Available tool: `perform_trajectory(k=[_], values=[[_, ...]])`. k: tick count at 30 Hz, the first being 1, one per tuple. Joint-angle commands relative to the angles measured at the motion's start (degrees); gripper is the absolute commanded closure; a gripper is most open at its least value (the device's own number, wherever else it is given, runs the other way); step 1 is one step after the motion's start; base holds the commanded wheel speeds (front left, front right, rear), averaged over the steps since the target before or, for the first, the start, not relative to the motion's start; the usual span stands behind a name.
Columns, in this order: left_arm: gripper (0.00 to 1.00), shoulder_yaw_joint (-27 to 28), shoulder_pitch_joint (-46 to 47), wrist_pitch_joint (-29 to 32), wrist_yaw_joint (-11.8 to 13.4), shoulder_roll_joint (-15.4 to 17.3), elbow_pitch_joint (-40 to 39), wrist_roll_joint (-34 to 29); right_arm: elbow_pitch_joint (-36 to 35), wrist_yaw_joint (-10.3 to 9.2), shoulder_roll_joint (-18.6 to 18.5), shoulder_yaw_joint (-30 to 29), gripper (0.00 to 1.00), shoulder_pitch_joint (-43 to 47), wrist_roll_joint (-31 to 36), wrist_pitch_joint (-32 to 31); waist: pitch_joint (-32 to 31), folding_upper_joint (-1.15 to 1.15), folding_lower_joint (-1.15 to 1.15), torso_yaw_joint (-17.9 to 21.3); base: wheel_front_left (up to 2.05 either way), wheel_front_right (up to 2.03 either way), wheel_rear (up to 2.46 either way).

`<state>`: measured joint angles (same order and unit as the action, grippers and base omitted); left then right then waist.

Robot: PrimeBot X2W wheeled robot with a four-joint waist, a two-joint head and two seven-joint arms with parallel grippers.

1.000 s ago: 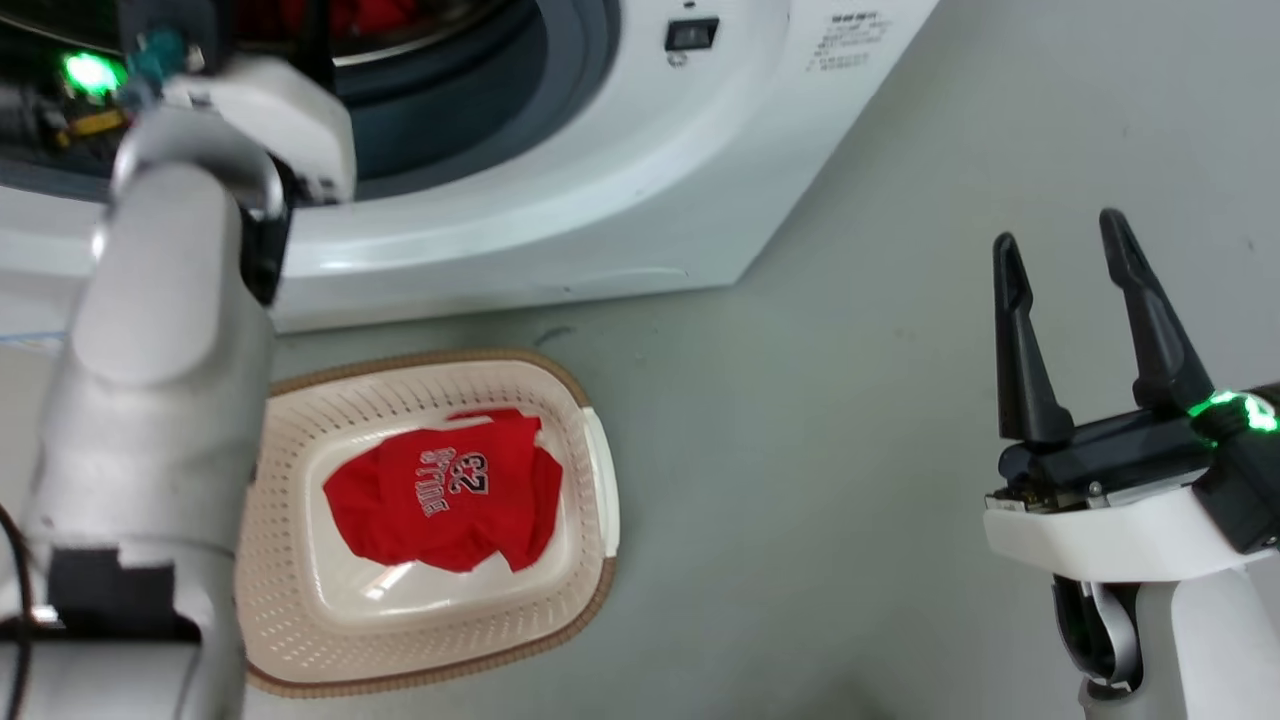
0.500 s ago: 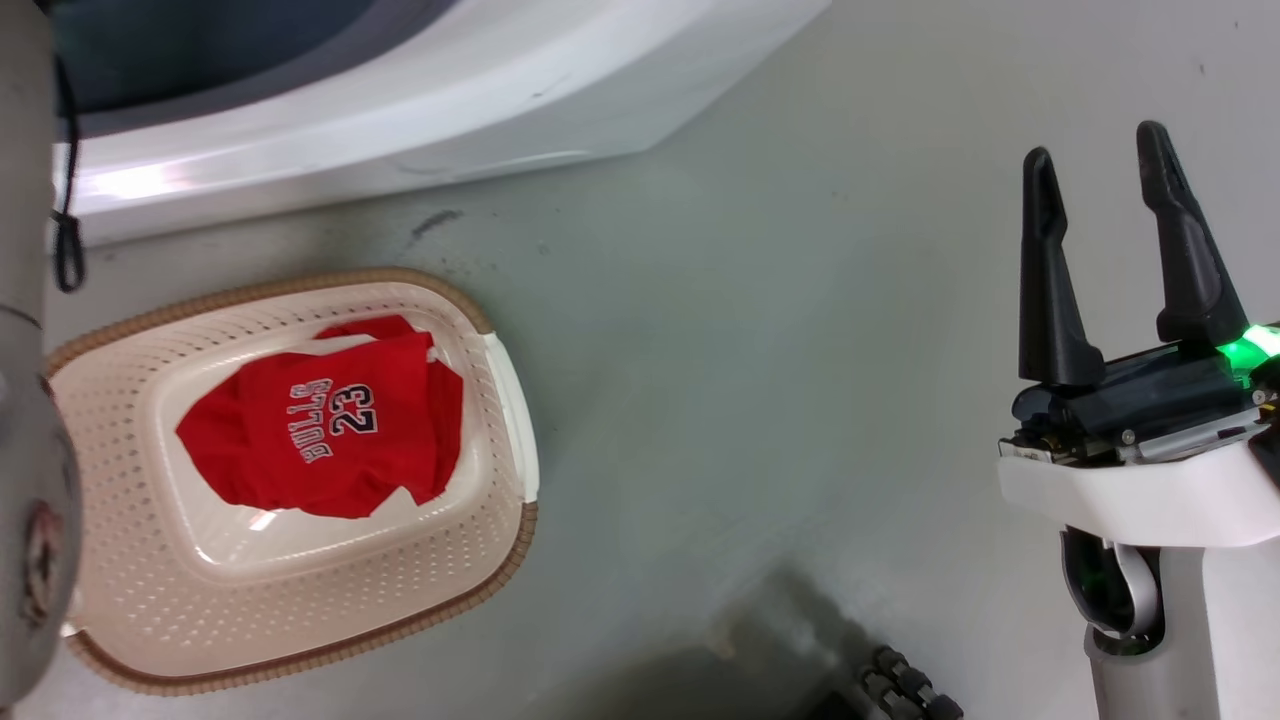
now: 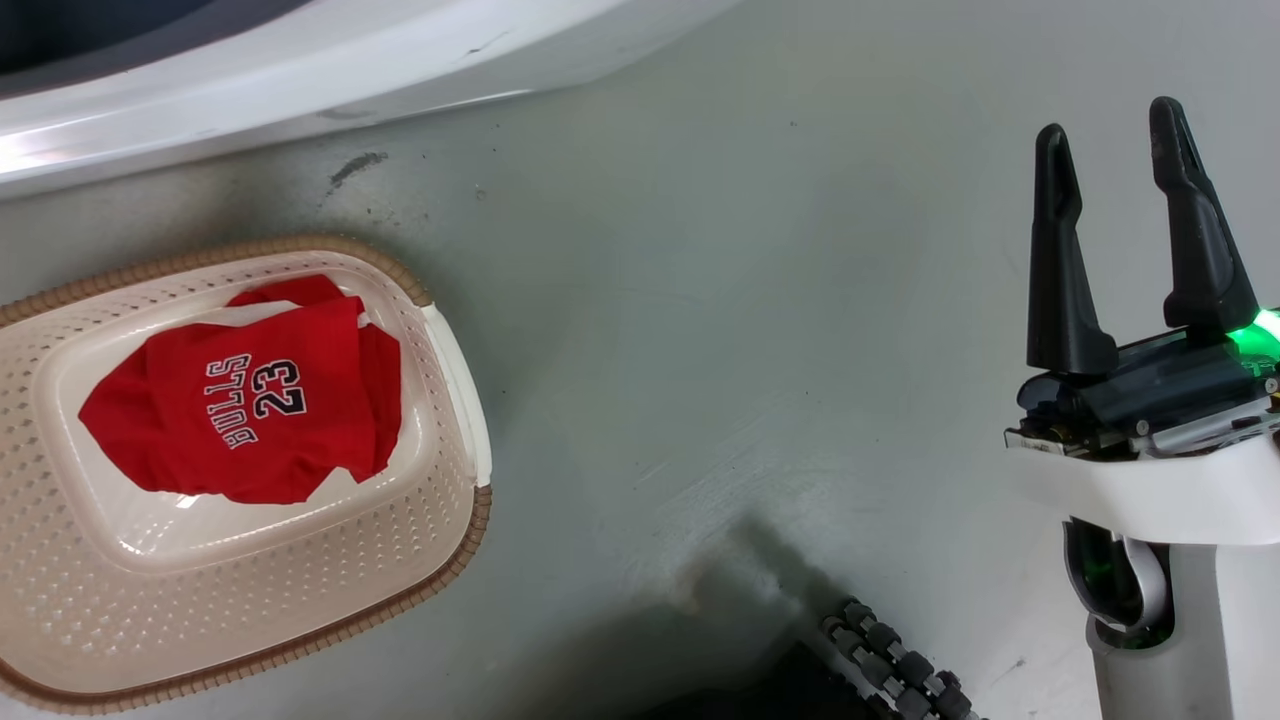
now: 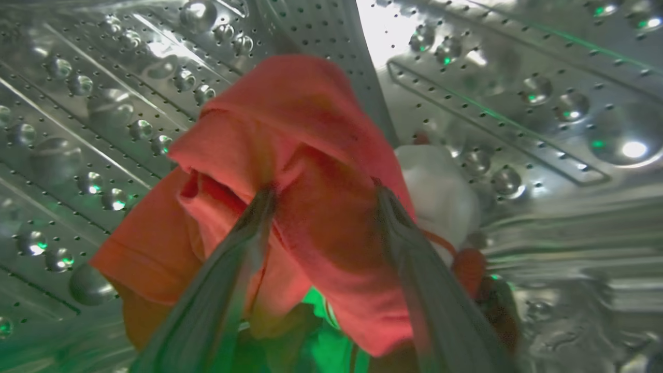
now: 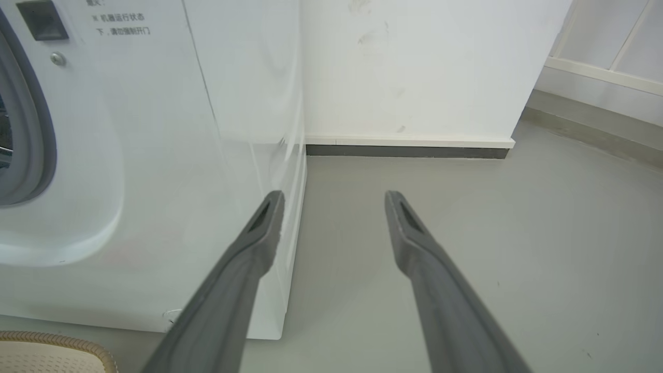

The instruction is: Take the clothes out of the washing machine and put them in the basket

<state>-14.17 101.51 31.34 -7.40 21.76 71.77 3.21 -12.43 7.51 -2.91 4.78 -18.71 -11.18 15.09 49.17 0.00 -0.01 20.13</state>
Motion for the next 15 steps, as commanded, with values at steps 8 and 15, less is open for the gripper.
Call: perform_trajectory(k=[8, 15], values=[[0.0, -1.34, -0.58, 1.27, 0.0, 0.48, 0.7, 0.93, -0.32, -0.04, 0.06, -0.12, 0.0, -0.95, -0.6, 0.11, 1.11, 0.0, 0.01, 0.26, 0.0, 0.0, 0.0], [1.0, -2.29, -1.94, 0.39, 0.05, -0.01, 0.81, 1.52, -0.18, -0.04, 0.06, -0.27, 0.0, -0.61, -0.87, 0.11, 1.19, 0.0, 0.01, 0.15, 0.0, 0.0, 0.0]])
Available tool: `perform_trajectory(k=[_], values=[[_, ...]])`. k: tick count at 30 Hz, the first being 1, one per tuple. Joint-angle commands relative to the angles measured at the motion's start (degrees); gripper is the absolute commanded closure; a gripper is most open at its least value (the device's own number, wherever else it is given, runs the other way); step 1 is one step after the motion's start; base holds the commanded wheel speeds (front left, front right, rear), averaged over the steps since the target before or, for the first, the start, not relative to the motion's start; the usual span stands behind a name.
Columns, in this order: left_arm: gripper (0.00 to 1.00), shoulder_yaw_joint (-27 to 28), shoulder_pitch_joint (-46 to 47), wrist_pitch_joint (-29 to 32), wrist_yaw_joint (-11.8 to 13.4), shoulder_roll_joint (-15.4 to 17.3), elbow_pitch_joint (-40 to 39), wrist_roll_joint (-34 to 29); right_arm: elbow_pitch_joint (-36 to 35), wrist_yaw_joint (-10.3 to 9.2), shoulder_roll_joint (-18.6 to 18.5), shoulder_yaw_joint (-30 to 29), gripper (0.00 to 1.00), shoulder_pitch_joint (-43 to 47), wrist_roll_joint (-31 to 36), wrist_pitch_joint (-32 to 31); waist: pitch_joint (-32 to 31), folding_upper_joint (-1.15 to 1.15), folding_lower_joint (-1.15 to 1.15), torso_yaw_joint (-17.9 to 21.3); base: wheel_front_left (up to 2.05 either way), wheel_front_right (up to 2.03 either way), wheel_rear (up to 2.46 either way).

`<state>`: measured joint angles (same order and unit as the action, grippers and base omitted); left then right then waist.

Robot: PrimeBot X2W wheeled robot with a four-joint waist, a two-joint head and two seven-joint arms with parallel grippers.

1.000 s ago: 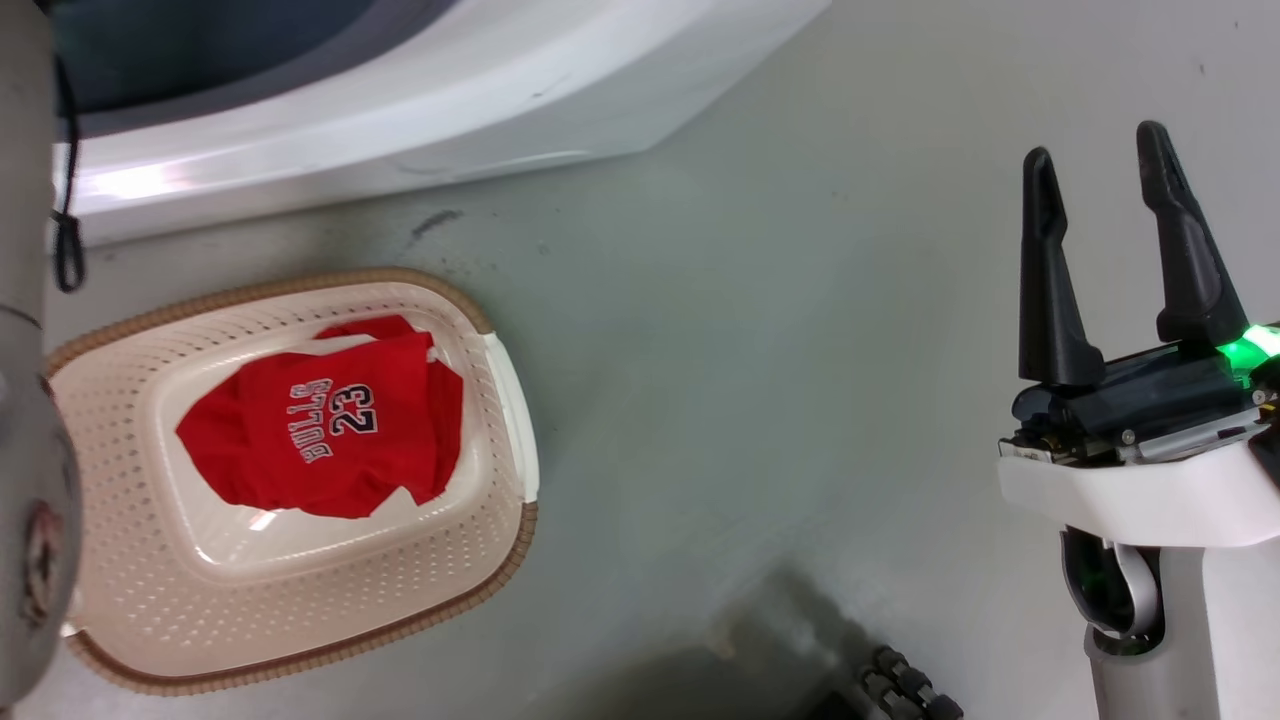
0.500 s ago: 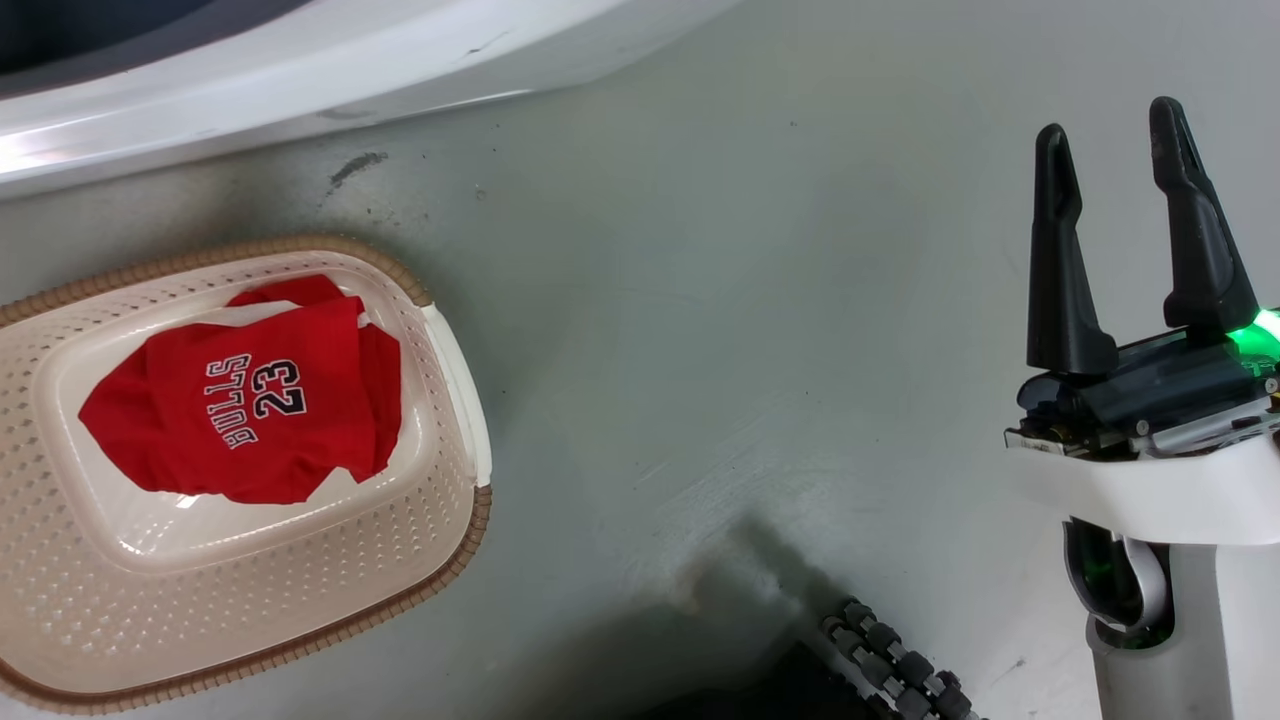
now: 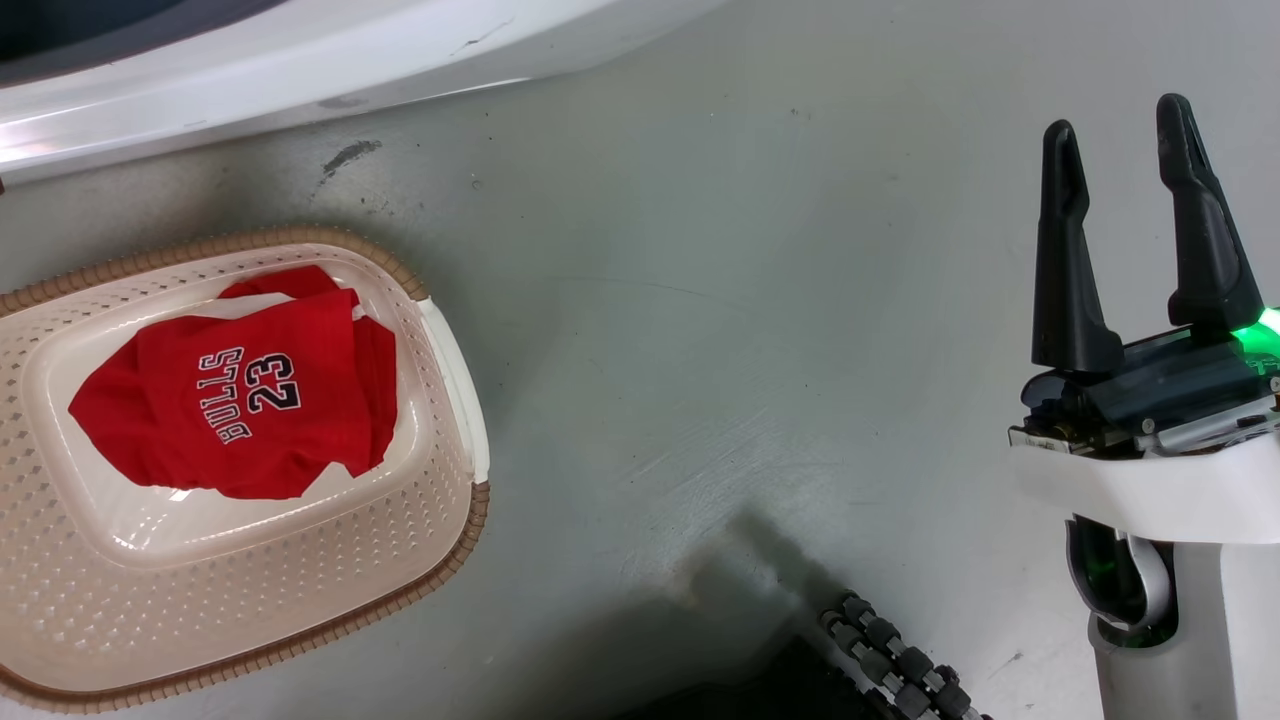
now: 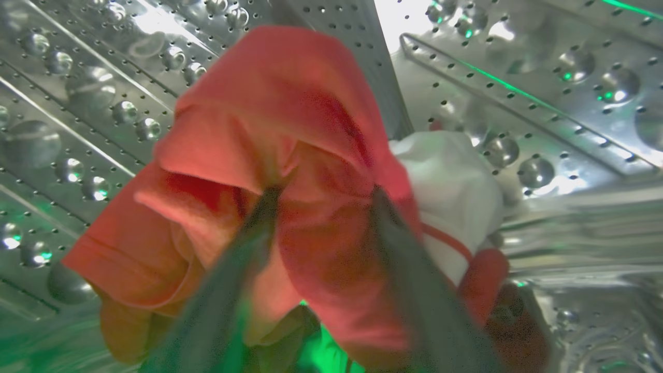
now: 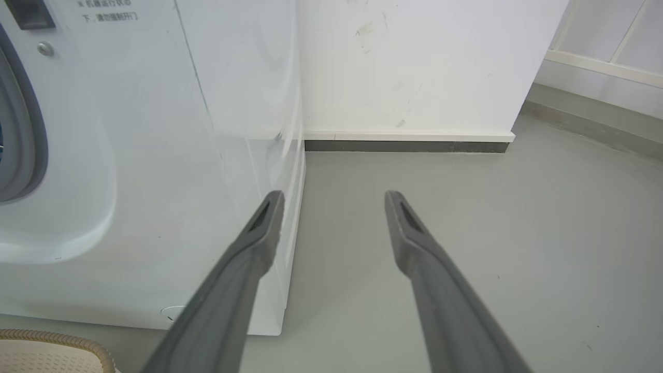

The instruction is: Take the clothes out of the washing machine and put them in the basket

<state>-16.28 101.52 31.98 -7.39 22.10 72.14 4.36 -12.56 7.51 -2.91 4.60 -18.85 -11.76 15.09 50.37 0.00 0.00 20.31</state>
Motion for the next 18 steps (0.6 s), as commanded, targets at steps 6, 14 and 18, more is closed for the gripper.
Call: perform_trajectory(k=[6, 14, 18], values=[[1.0, -0.68, -2.76, -3.03, 0.09, 0.19, -0.04, 0.79, 0.43, -0.04, 0.05, -0.12, 0.0, -0.51, -0.07, 0.11, -0.59, 0.0, 0.0, -0.14, 0.0, 0.0, 0.0], [1.0, -1.73, -6.53, -10.94, 0.01, -0.34, -1.05, 2.16, 1.15, -0.04, 0.05, -0.48, 0.0, 0.58, 1.16, 0.11, -5.19, 0.0, 0.0, -1.18, 0.0, 0.0, 0.0], [1.0, -2.84, -10.05, -16.59, 0.0, -1.11, -1.85, 3.9, 1.82, -0.04, 0.05, -0.57, 0.0, 1.62, 2.29, 0.11, -8.61, 0.0, 0.0, -2.66, 0.0, 0.0, 0.0]])
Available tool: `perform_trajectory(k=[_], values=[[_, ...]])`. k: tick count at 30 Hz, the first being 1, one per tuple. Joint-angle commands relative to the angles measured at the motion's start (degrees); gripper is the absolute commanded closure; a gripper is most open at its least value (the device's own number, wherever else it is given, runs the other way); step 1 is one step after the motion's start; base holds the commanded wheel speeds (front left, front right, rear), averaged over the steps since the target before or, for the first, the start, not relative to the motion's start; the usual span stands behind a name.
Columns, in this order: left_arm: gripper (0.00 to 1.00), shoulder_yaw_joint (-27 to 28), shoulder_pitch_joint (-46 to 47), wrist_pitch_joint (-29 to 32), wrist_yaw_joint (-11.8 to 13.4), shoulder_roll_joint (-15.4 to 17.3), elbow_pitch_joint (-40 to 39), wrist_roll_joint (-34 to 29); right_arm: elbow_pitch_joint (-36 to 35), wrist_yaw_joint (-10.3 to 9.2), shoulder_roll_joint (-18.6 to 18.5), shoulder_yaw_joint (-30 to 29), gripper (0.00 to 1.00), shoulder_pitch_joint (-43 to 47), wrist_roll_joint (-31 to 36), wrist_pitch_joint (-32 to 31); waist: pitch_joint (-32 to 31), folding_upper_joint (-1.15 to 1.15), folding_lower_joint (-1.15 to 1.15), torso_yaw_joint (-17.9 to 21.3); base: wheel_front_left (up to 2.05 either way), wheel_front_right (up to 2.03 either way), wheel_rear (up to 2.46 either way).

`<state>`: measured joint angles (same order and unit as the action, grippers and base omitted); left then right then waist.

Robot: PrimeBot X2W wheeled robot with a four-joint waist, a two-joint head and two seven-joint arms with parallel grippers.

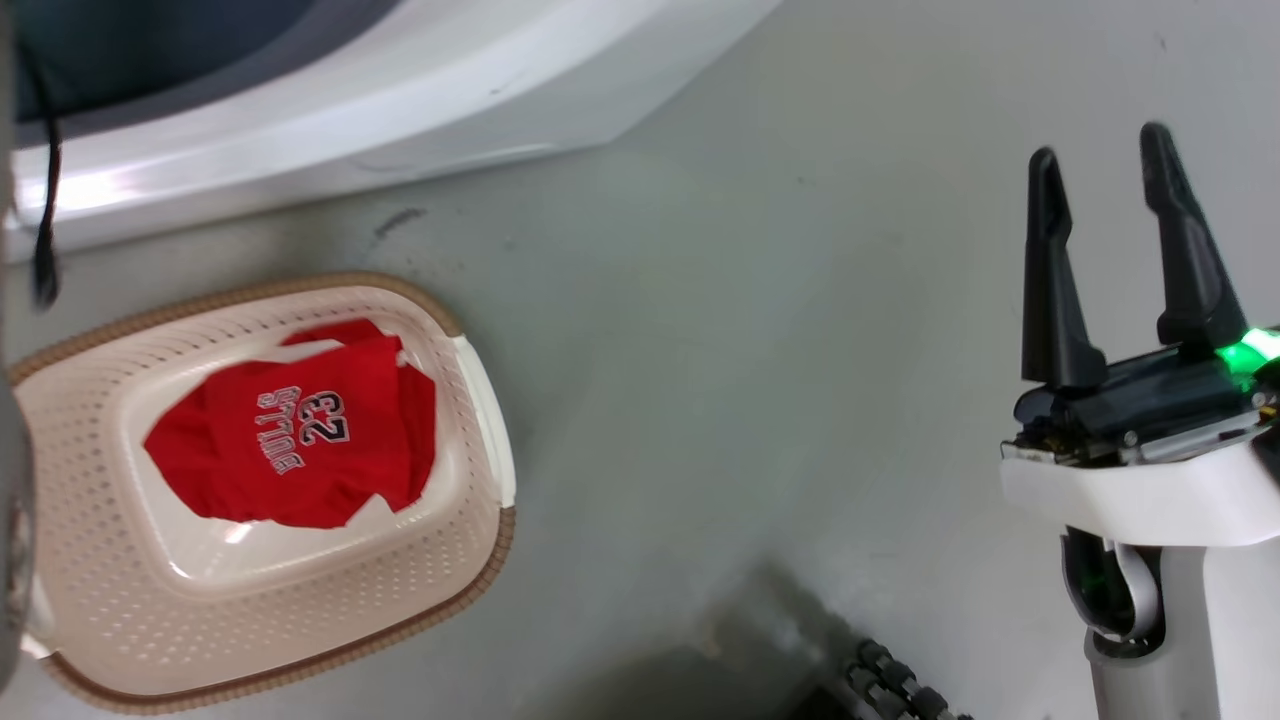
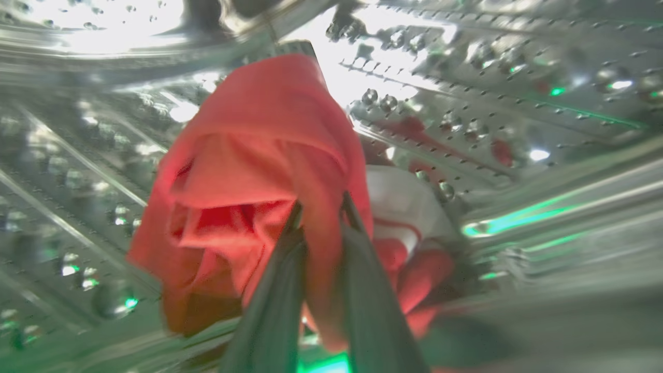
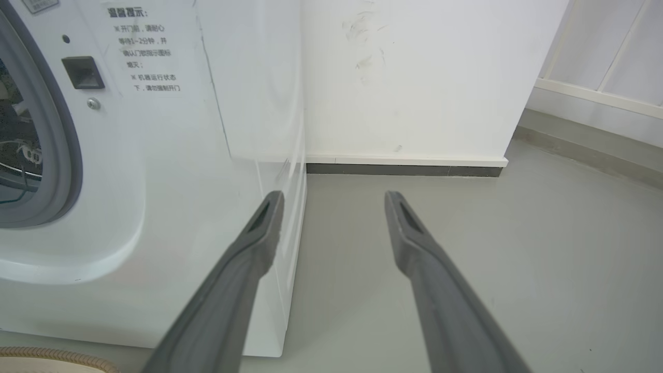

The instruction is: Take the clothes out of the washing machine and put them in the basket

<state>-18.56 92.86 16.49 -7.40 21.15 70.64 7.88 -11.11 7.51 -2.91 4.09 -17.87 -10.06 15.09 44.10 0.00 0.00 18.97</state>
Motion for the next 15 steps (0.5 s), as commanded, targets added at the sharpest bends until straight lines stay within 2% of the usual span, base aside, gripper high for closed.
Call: perform_trajectory(k=[1, 15], values=[[1.0, -0.92, -2.24, -2.49, 0.01, -0.19, -0.53, 0.74, 0.47, -0.04, 0.05, -0.08, 0.0, 0.87, 0.79, 0.12, -3.2, 0.0, 0.0, -1.73, 0.0, 0.0, 0.0], [1.0, -7.44, -20.11, -19.36, 0.0, -2.97, -3.87, 10.64, 2.66, -0.04, 0.03, -0.07, 0.0, 5.72, 5.08, 0.11, -15.06, 0.0, 0.0, -7.78, 0.0, 0.0, 0.0]])
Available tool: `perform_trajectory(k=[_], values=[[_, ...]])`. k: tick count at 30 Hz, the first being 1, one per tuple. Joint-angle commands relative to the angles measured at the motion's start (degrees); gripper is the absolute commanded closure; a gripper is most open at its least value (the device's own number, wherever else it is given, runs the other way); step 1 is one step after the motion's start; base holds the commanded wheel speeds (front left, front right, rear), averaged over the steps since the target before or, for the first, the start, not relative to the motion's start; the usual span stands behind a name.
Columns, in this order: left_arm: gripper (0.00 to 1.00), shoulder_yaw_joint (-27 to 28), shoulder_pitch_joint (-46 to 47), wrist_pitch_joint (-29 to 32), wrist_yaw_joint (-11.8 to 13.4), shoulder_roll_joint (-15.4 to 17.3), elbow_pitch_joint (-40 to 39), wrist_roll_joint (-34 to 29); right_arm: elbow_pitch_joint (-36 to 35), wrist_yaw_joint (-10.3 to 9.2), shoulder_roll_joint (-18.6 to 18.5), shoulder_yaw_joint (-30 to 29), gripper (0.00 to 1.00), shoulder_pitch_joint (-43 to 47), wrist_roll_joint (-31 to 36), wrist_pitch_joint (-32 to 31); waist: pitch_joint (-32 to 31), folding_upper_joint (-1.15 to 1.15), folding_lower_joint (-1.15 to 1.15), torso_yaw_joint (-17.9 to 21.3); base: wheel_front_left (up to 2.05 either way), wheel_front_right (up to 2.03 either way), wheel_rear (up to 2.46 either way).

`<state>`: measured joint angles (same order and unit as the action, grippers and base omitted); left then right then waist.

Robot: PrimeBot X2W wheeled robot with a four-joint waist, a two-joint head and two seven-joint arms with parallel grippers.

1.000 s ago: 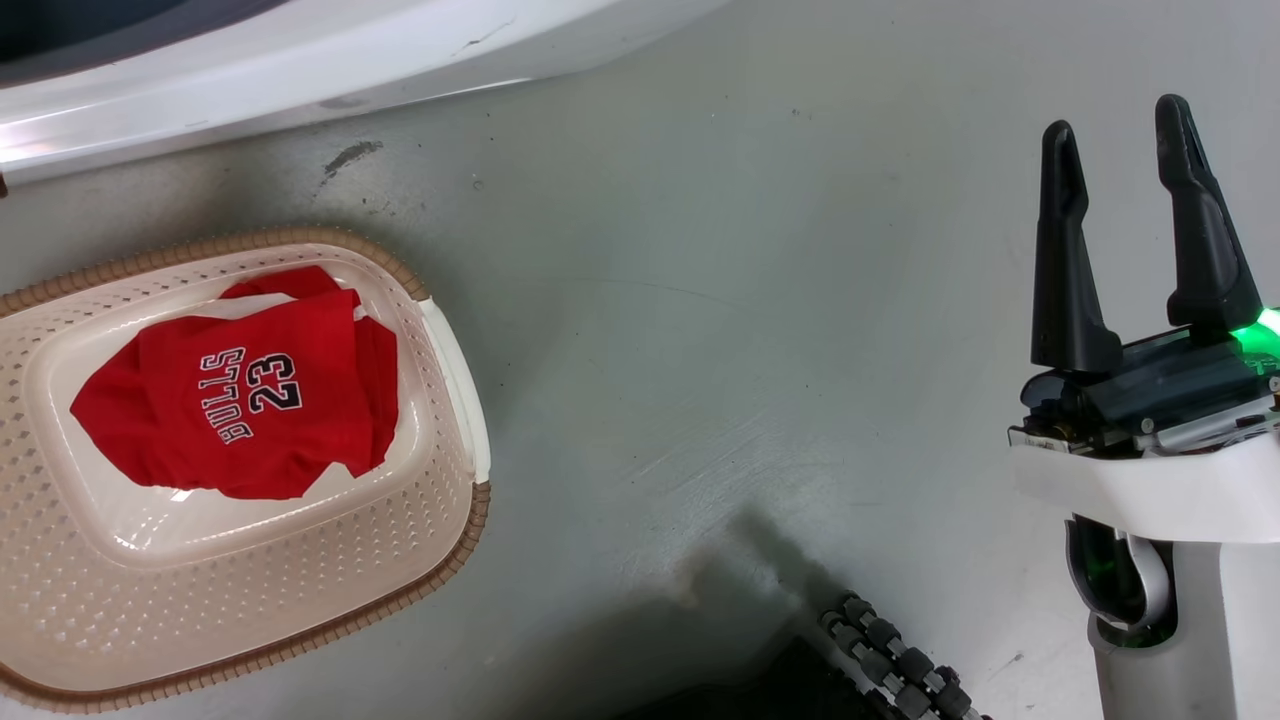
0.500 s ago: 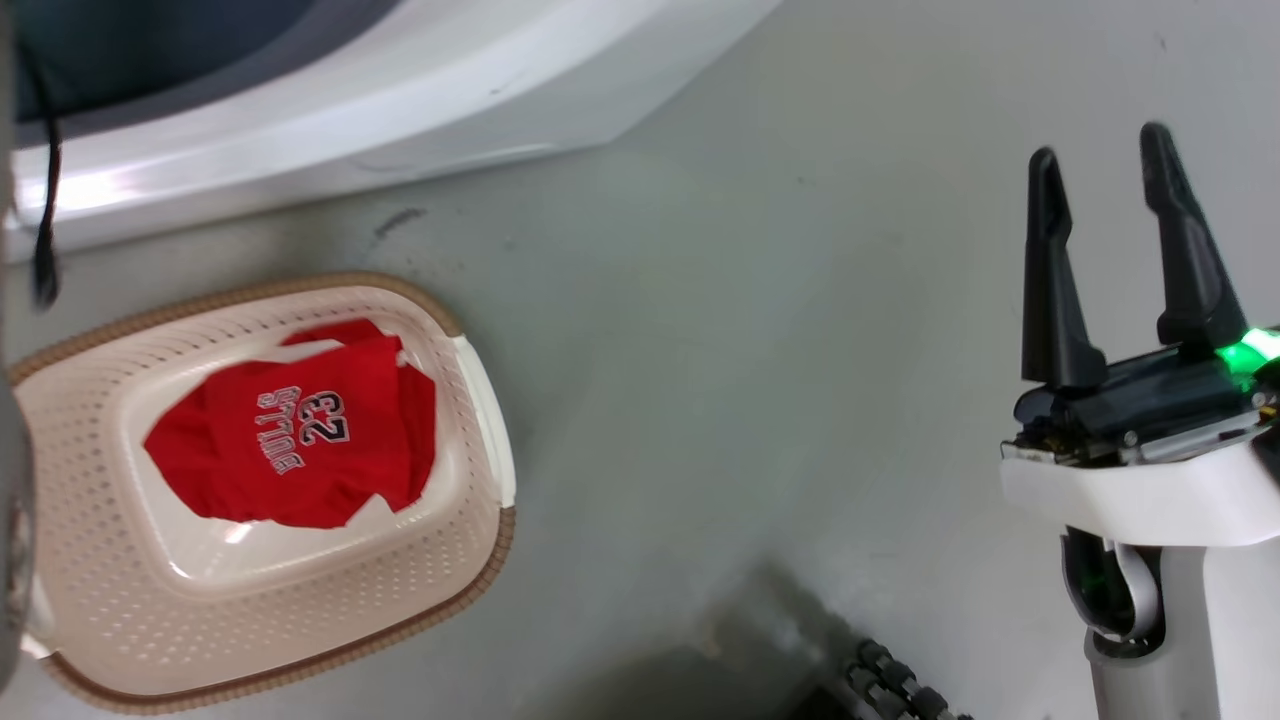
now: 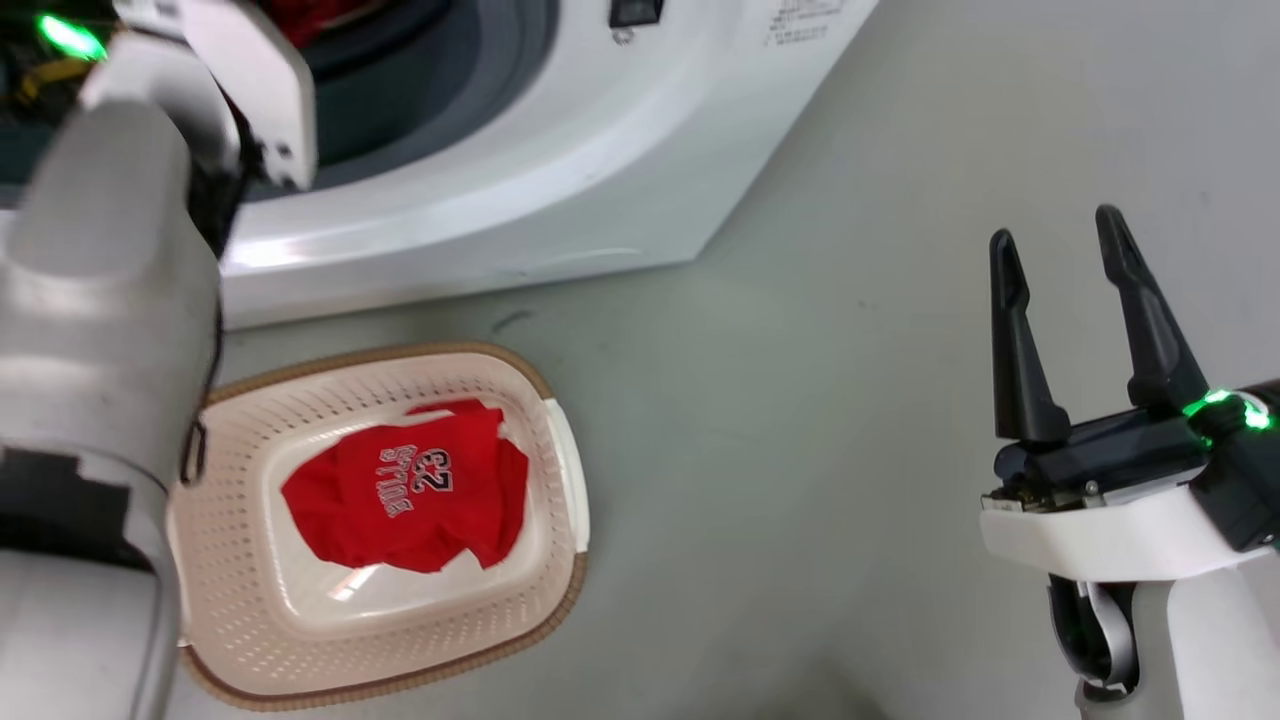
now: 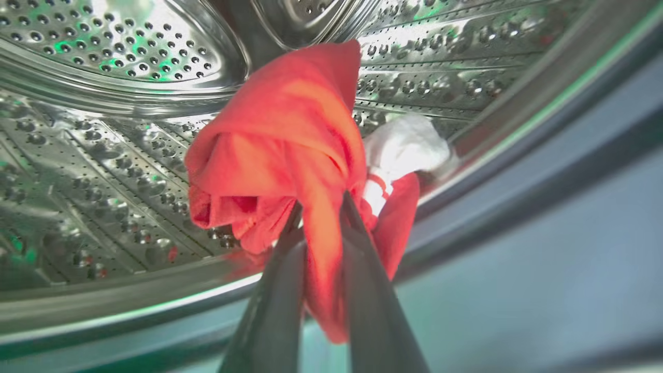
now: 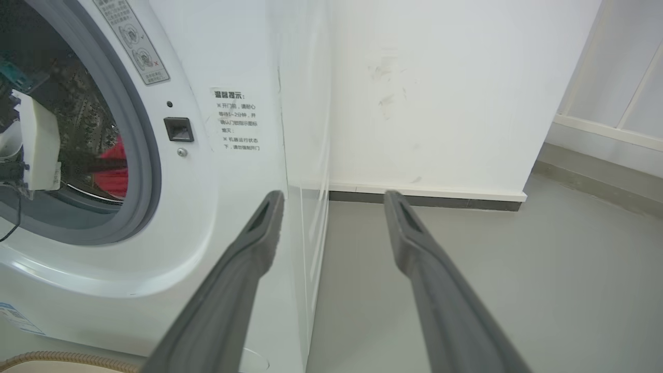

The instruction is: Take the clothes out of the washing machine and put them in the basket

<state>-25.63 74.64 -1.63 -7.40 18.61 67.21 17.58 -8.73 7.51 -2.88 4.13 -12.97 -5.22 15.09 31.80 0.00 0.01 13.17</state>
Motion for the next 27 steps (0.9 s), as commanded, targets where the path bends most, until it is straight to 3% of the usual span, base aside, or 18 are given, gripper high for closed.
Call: perform_trajectory(k=[1, 8, 15, 27], values=[[1.0, -0.52, -3.08, -2.49, 0.0, -0.29, -0.67, 1.64, 0.35, -0.04, 0.02, 0.0, 0.0, 1.09, 0.58, 0.11, -3.41, 0.0, -0.01, -2.29, 0.0, 0.0, 0.0], [1.0, -2.04, -11.54, -10.88, -0.01, -0.93, -2.35, 4.21, 0.96, -0.04, 0.01, 0.0, 0.0, 3.43, 2.1, 0.11, -8.3, 0.0, -0.01, -4.48, 0.0, 0.0, 0.0], [1.0, -2.19, -18.92, -13.35, 0.13, -1.73, -6.04, 4.85, 1.58, -0.04, 0.01, 0.13, 0.0, 5.66, 3.06, 0.11, -12.57, 0.0, -0.01, -6.04, 0.0, 0.0, 0.0], [1.0, 2.25, -38.66, -13.69, 5.42, 0.28, -32.48, 4.08, 2.74, -0.04, 0.02, -0.52, 0.0, 10.81, 3.76, 0.11, -20.74, 0.0, -0.01, -9.21, 0.0, 0.0, 0.0]])
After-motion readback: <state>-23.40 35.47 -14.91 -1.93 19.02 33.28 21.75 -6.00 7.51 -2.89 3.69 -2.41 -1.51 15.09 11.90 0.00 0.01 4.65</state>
